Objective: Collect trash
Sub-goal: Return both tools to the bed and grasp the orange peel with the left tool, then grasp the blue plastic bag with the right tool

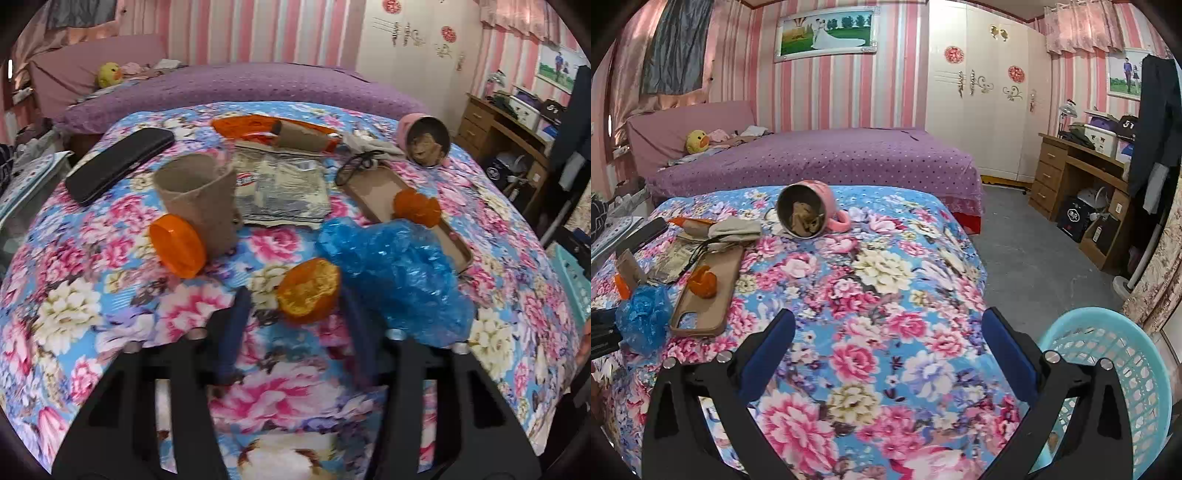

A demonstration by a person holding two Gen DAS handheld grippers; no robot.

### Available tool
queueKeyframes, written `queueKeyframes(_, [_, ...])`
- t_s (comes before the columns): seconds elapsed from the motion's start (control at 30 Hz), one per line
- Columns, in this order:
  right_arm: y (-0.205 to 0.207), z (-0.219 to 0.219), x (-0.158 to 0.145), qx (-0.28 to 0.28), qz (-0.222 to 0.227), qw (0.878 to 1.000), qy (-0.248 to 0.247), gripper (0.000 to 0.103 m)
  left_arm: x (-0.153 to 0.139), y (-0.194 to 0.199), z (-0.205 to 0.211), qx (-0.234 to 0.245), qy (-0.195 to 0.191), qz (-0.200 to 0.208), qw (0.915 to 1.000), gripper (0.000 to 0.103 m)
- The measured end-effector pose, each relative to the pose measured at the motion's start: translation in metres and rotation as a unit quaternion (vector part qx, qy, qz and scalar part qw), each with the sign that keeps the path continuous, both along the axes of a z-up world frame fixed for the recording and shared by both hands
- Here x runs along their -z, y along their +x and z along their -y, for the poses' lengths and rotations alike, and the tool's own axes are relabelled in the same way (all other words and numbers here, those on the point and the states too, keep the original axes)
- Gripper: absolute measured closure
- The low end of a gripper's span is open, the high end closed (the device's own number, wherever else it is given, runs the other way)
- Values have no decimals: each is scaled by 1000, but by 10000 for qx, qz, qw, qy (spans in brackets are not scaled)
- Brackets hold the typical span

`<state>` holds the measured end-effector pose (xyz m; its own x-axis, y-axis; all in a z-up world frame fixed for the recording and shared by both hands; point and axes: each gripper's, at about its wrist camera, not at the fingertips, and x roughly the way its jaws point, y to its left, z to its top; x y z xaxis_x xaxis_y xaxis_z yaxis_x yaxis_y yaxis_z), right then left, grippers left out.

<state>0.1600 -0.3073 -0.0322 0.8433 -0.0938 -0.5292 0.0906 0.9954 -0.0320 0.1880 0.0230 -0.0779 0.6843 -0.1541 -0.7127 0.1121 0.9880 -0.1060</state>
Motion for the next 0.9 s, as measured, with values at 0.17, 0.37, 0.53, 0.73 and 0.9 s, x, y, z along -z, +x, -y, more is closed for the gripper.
queueKeyframes(0.17, [0,-21,0,-184,20,9998,83,5,-6,-5,-4,72,-212,48,9997,77])
queueKeyframes(0.37, [-1,-68,-3,-591,73,9981,131,5,-23,-26,-27,-101,-105,358,9993,77])
queueKeyframes(0.53, [-5,-118,-8,-1066,159,9941,119,5,-25,-38,-64,-468,75,445,9979,77])
queueKeyframes(0.73, [1,-173,-1,-1515,51,9884,-41,5,-25,-48,-116,-957,22,482,9942,78])
queueKeyframes(0.9, [8,-205,9,-1715,-187,9848,-186,5,-22,-55,-142,-1174,99,483,9919,77])
